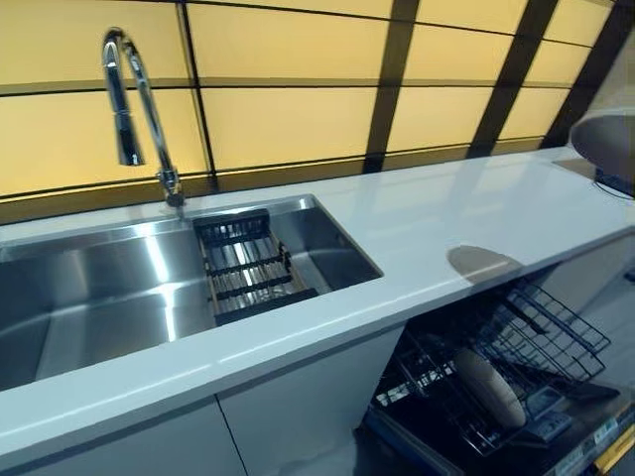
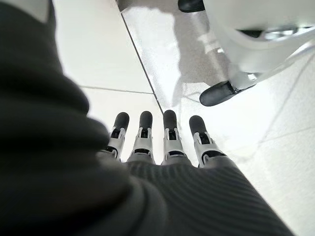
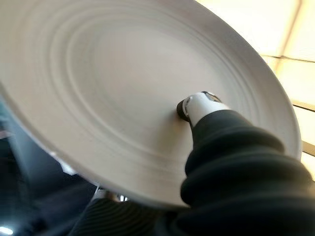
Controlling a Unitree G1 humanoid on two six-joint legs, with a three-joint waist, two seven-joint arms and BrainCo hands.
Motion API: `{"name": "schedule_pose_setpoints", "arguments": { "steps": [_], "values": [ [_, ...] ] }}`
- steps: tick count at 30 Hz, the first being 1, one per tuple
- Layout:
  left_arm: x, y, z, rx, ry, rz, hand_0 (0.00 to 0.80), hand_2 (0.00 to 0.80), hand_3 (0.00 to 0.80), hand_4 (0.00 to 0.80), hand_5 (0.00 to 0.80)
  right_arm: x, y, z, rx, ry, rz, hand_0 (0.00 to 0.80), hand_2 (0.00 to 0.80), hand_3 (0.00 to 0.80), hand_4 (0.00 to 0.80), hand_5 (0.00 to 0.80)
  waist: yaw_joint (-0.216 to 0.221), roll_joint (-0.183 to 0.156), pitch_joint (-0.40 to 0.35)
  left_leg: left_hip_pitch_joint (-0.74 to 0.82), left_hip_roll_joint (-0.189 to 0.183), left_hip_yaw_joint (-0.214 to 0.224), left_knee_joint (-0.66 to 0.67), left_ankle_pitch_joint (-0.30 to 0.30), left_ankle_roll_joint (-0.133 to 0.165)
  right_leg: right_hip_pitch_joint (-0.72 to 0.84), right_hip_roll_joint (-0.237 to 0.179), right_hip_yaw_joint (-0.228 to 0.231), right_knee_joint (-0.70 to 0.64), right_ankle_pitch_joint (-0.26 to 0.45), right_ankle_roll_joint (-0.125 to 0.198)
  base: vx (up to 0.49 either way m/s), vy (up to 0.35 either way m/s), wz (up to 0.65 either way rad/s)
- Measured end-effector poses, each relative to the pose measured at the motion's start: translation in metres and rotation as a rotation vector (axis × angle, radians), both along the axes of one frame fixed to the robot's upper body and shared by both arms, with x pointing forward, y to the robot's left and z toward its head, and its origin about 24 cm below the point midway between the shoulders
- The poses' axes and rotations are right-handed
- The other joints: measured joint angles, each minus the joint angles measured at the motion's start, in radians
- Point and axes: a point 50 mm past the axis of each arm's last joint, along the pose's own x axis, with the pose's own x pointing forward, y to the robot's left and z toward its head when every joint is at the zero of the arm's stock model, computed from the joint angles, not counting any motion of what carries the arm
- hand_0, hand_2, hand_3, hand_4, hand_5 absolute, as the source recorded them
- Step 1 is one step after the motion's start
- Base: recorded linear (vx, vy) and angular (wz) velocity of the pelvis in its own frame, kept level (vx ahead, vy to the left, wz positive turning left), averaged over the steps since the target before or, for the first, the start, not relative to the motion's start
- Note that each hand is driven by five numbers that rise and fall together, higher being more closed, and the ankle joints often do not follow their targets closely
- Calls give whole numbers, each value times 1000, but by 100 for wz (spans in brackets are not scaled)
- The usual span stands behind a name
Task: Take plates into dishwasher
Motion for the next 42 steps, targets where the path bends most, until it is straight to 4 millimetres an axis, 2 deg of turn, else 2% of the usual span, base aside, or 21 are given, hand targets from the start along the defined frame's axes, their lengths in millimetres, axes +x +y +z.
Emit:
{"name": "schedule_pose_setpoints", "arguments": {
  "steps": [6, 10, 15, 22, 27, 35, 39, 42],
  "values": [
    [3, -5, -1, -19, -6, -3, 0, 0, 0, 0, 0, -22, -24, -19, 138, -2, -55, 800, 800, 800, 800, 800, -39, 11, 11, 6, 4, 27, 0, -7, -3, -8, 5, 25, 0, 0, 0, 9, -60, -13],
    [9, -6, 0, -31, -18, -11, 0, 0, 0, 0, 0, -36, -36, -33, 174, 20, -90, 800, 800, 800, 800, 800, -47, 11, 34, 8, 5, 41, 1, -9, -5, -14, 11, 39, 0, 1, 0, 19, -68, -10],
    [11, -6, 0, -28, -20, -26, 0, 0, 0, 0, 0, -33, -28, -51, 218, 42, -40, 800, 800, 800, 800, 800, -72, 18, 64, 10, 7, 62, 1, -13, -7, -24, 15, 57, 0, 4, -2, 0, -74, -12],
    [25, -8, 2, -27, -45, -62, 0, 0, 0, 0, 0, -21, -14, -86, 317, 61, 26, 800, 800, 800, 800, 800, -70, 39, 103, 4, 4, 82, 1, -17, -6, -41, 15, 81, 0, 9, -2, -10, -57, -9],
    [32, -13, 3, -38, -59, -90, 0, 0, 0, 0, 0, -16, -10, -90, 335, 52, 21, 800, 800, 800, 800, 800, -70, 104, 149, -31, -7, 82, 5, -17, 0, -79, 4, 86, 0, 14, 0, -28, 4, -2],
    [49, -33, 4, -101, -125, -111, 0, 0, 0, 0, 0, 2, 6, -70, 300, 5, 72, 800, 800, 800, 800, 800, -67, 218, 228, -77, -21, 52, 6, -17, 4, -129, -8, 95, 1, 27, 1, -13, 5, -4],
    [58, -39, 6, -125, -156, -121, 0, 0, 0, 0, 0, 3, 5, -66, 295, -13, 56, 800, 800, 800, 800, 800, -67, 242, 271, -92, -20, 50, 6, -16, 5, -145, -10, 95, 0, 27, 2, -44, -30, -1],
    [66, -41, 9, -140, -185, -126, 0, 0, 0, 0, 0, 4, 5, -56, 285, -59, 52, 800, 800, 800, 800, 800, -70, 267, 305, -103, -24, 47, 6, -14, 8, -157, -14, 95, 1, 30, 5, -12, -9, 0]
  ]
}}
